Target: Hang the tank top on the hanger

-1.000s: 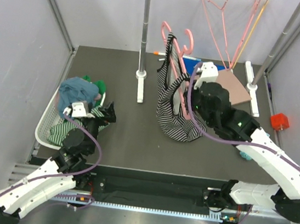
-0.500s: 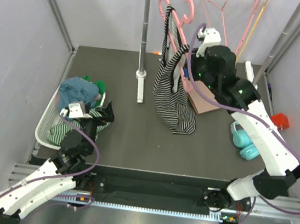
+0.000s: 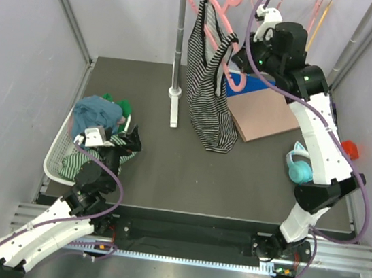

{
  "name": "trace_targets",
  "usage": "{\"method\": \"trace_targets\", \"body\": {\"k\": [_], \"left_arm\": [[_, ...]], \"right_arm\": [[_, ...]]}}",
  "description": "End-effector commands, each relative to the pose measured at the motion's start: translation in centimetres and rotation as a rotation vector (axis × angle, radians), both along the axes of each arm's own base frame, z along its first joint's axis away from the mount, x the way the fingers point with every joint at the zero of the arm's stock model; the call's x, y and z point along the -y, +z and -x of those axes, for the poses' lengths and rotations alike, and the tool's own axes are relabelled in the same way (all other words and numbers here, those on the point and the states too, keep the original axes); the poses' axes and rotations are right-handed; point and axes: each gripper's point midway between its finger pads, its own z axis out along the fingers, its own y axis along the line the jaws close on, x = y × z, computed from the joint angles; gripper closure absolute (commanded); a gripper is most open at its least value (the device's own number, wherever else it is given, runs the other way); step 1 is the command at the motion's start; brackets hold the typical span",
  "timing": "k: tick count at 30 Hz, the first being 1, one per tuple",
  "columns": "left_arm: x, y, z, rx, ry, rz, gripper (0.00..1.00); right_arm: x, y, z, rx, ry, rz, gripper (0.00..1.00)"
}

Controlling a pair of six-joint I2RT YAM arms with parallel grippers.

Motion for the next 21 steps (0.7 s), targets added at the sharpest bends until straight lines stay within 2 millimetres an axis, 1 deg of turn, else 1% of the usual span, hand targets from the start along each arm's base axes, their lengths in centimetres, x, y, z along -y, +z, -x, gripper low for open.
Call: {"method": "trace_targets", "body": {"k": [1,2,4,6,7,8,9,10,11,15,21], "left_arm": [[-0.3,0.1,0.1,0.009,0.015,0.014,0.01],[-0.3,0.1,0.1,0.009,0.015,0.014,0.01],[-0.4,0.1,0.1,0.009,0.017,0.013,0.01],[-0.4,0.1,0.1,0.009,0.017,0.014,0.01],[-0.4,0.1,0.1,0.01,0.018,0.015,0.01],[-0.4,0.1,0.1,0.01,0.019,0.013,0.01],[-0.4,0.1,0.1,0.011,0.019,0.014,0.01],[-0.4,0.1,0.1,0.01,0.019,0.013,0.01],[-0.4,0.1,0.1,0.01,0.019,0.013,0.01],[-0.4,0.0,0.0,0.007,0.019,0.011,0.01],[-0.4,0.1,0.1,0.01,0.019,0.013,0.01]], "right_arm": [[0.0,4.5,-1.1,0.089,0.087,-0.118,1.0],[0.1,5.4,-1.3,0.11,0.088,-0.135,1.0],[0.1,5.3,-2.1,0.105,0.101,-0.153,1.0],[0.1,6.3,-2.4,0.13,0.107,-0.18,1.0],[0.2,6.0,-2.9,0.119,0.107,-0.191,1.0],[0.2,6.6,-3.1,0.133,0.11,-0.206,1.0],[0.2,6.6,-3.2,0.127,0.114,-0.216,1.0],[0.3,6.2,-3.8,0.114,0.114,-0.227,1.0],[0.3,6.7,-3.9,0.122,0.115,-0.239,1.0],[0.3,6.3,-4.9,0.099,0.134,-0.278,1.0],[0.5,4.7,-6.3,0.048,0.131,-0.298,1.0]]}}
